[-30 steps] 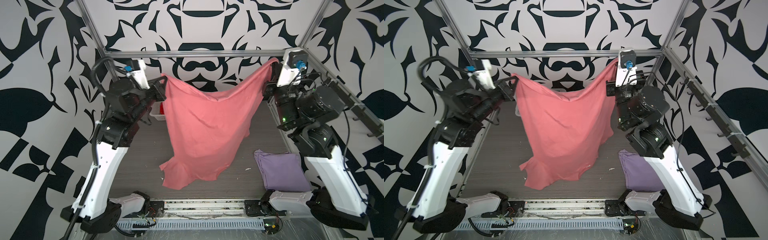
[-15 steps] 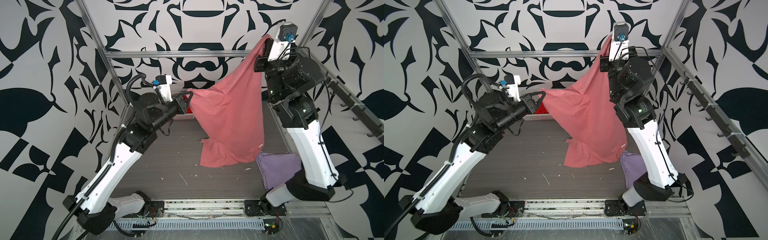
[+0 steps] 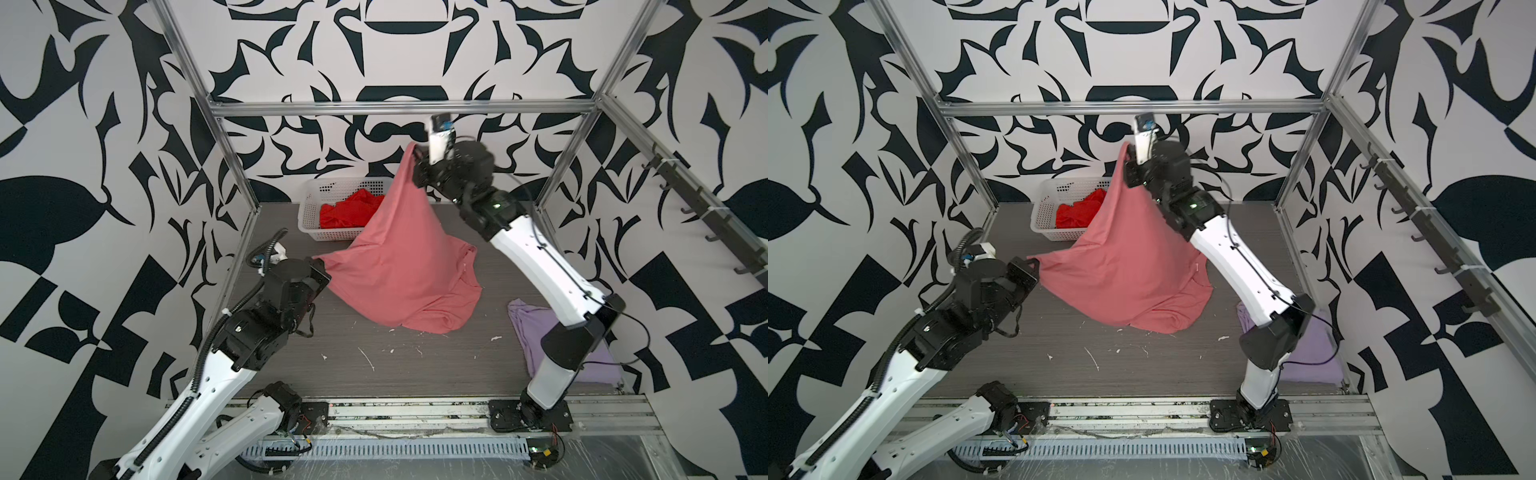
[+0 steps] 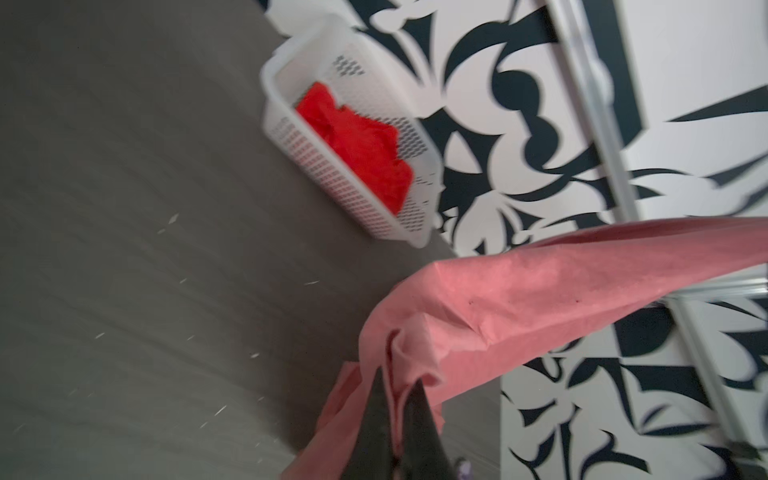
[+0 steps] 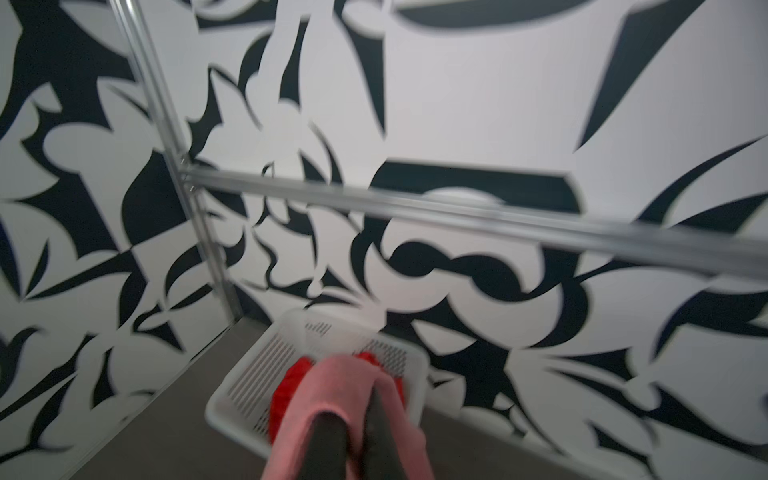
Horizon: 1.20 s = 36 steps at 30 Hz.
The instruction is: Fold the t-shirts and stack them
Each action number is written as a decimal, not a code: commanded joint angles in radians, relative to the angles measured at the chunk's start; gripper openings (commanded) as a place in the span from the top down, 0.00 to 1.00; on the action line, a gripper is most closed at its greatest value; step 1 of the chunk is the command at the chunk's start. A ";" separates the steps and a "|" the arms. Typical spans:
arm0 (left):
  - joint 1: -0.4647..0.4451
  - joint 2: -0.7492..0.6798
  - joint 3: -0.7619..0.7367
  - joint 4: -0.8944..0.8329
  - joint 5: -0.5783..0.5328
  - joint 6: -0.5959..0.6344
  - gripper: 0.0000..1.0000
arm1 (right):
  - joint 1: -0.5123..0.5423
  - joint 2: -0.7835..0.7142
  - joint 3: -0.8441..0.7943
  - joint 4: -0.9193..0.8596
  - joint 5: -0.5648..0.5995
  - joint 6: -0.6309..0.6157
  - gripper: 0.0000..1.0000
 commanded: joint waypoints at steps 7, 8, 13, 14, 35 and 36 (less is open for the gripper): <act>0.003 -0.056 -0.087 -0.357 -0.133 -0.385 0.97 | 0.144 0.229 -0.059 0.084 -0.268 0.293 1.00; 0.003 -0.064 -0.092 -0.375 -0.138 -0.407 0.86 | 0.143 0.259 -0.054 0.090 -0.310 0.308 1.00; 0.003 -0.092 -0.093 -0.421 -0.195 -0.445 0.46 | 0.143 0.315 -0.009 0.064 -0.364 0.307 0.63; 0.003 -0.090 -0.087 -0.424 -0.210 -0.432 0.42 | 0.143 0.299 -0.016 0.057 -0.342 0.290 0.59; 0.145 0.592 0.155 0.133 0.317 0.470 0.09 | -0.153 -0.201 -0.611 -0.078 -0.108 0.421 0.19; 0.146 0.641 0.188 0.133 0.326 0.503 0.08 | -0.162 -0.207 -0.645 -0.070 -0.109 0.437 0.17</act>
